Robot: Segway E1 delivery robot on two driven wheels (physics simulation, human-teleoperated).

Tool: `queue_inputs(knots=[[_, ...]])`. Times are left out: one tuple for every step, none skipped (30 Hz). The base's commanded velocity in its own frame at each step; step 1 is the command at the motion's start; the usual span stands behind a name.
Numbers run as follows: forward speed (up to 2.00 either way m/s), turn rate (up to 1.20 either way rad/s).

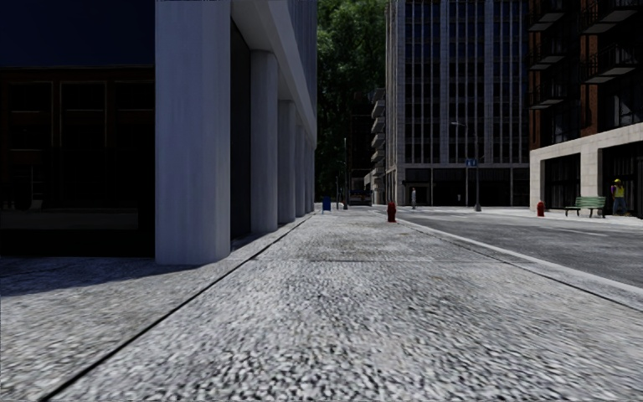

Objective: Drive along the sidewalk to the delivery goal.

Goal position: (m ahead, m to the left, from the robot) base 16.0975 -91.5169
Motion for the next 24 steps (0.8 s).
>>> queue_inputs(knots=[[2.0,0.0],[2.0,0.0],[2.0,0.0],[2.0,0.0],[2.0,0.0],[2.0,-0.03],[2.0,-0.51],[2.0,-0.92],[2.0,-0.98],[2.0,-0.98],[2.0,-0.92],[2.0,-0.12],[2.0,-0.02],[2.0,0.0],[2.0,0.0],[2.0,0.0],[2.0,0.0],[2.0,0.0],[2.0,0.0],[2.0,0.0],[2.0,0.0],[2.0,0.0],[2.0,0.0],[2.0,0.0]])
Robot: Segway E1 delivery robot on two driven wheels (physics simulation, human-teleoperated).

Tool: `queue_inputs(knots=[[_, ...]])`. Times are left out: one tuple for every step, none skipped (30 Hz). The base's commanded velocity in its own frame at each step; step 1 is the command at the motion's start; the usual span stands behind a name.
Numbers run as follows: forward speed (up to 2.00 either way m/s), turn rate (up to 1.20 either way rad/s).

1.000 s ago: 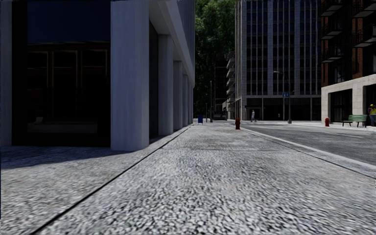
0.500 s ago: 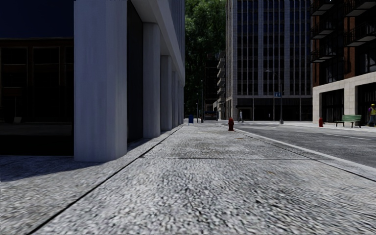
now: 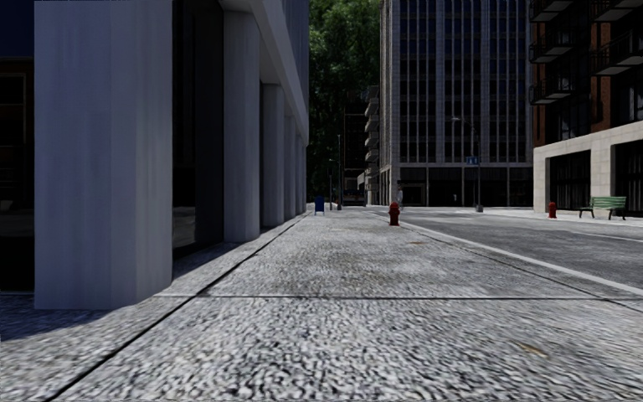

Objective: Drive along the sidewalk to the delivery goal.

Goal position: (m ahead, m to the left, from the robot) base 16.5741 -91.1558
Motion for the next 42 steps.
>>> queue_inputs(knots=[[2.0,0.0],[2.0,0.0],[2.0,0.0],[2.0,0.0],[2.0,0.0],[2.0,0.0],[2.0,0.0],[2.0,0.0],[2.0,0.0],[2.0,0.0],[2.0,0.0],[2.0,0.0],[2.0,0.0],[2.0,0.0],[2.0,0.0],[2.0,0.0],[2.0,0.0],[2.0,0.0],[2.0,0.0],[2.0,0.0],[2.0,0.0],[2.0,0.0],[2.0,0.0],[2.0,0.0],[2.0,0.0],[2.0,0.0],[2.0,0.0],[2.0,0.0],[2.0,0.0],[2.0,0.0],[2.0,0.0],[2.0,0.0],[2.0,0.0],[2.0,0.0],[2.0,0.0],[2.0,0.0],[2.0,0.0],[2.0,0.0],[2.0,0.0],[2.0,0.0],[2.0,0.0],[2.0,0.0]])
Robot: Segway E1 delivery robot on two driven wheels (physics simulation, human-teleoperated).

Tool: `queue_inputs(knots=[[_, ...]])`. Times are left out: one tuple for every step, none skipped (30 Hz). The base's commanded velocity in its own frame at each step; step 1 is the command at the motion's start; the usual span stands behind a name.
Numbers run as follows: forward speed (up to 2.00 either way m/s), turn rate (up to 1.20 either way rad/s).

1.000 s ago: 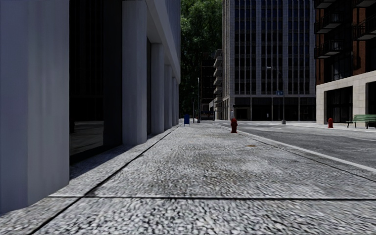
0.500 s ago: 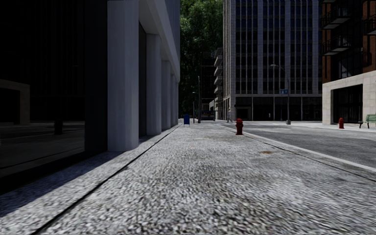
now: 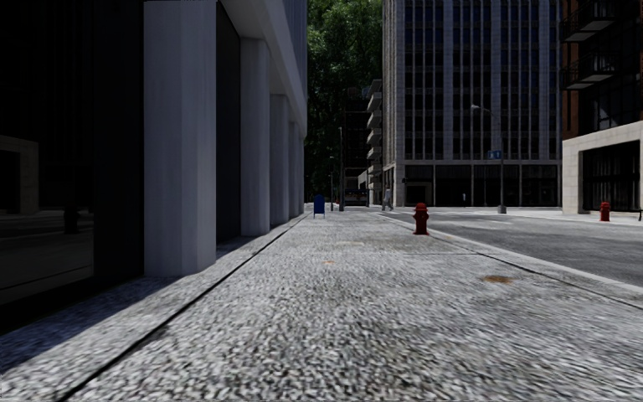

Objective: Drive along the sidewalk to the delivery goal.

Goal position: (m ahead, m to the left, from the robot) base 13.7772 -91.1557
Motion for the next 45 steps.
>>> queue_inputs(knots=[[2.0,0.0],[2.0,0.0],[2.0,0.0],[2.0,-0.9],[2.0,-1.2],[2.0,-1.2],[2.0,-0.89],[2.0,-0.04],[2.0,0.0],[2.0,0.0],[2.0,0.0],[2.0,0.0],[2.0,0.0],[2.0,0.0],[2.0,0.0],[2.0,0.0],[2.0,0.0],[2.0,0.0],[2.0,0.0],[2.0,0.0],[2.0,0.0],[2.0,0.0],[2.0,0.0],[2.0,0.0],[2.0,0.0],[2.0,0.0],[2.0,0.0],[2.0,0.0],[2.0,0.0],[2.0,0.0],[2.0,0.0],[2.0,0.0],[2.0,0.0],[2.0,0.0],[2.0,0.0],[2.0,0.0],[2.0,0.0],[2.0,0.0],[2.0,0.0],[2.0,0.0],[2.0,0.0],[2.0,0.0],[2.0,0.0],[2.0,0.0],[2.0,0.0]])
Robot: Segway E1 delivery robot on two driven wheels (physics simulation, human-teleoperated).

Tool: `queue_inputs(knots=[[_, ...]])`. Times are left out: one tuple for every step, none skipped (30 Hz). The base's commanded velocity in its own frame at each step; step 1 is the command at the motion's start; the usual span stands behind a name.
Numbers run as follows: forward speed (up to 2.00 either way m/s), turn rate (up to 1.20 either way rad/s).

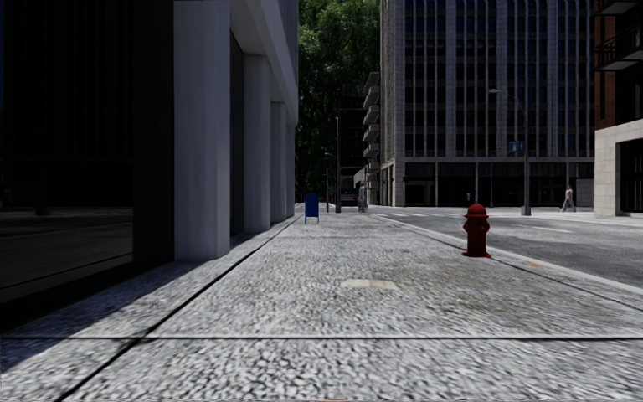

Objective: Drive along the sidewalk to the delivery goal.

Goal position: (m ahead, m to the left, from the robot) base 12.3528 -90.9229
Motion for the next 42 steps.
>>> queue_inputs(knots=[[2.0,0.0],[2.0,0.0],[2.0,0.0],[2.0,0.0],[2.0,0.0],[2.0,0.0],[2.0,0.0],[2.0,0.0],[2.0,0.0],[2.0,0.0],[2.0,0.0],[2.0,0.0],[2.0,0.0],[2.0,0.0],[2.0,0.0],[2.0,0.0],[2.0,0.0],[2.0,0.0],[2.0,0.0],[2.0,0.0],[2.0,0.0],[2.0,0.0],[2.0,0.0],[2.0,-0.33],[2.0,-1.2],[2.0,-1.2],[2.0,-1.2],[2.0,-1.2],[2.0,-1.2],[2.0,-1.2],[2.0,-0.77],[2.0,-0.04],[2.0,-0.04],[2.0,0.0],[2.0,0.0],[2.0,0.0],[2.0,0.0],[2.0,0.0],[2.0,0.0],[2.0,0.0],[2.0,0.0],[2.0,0.0]])
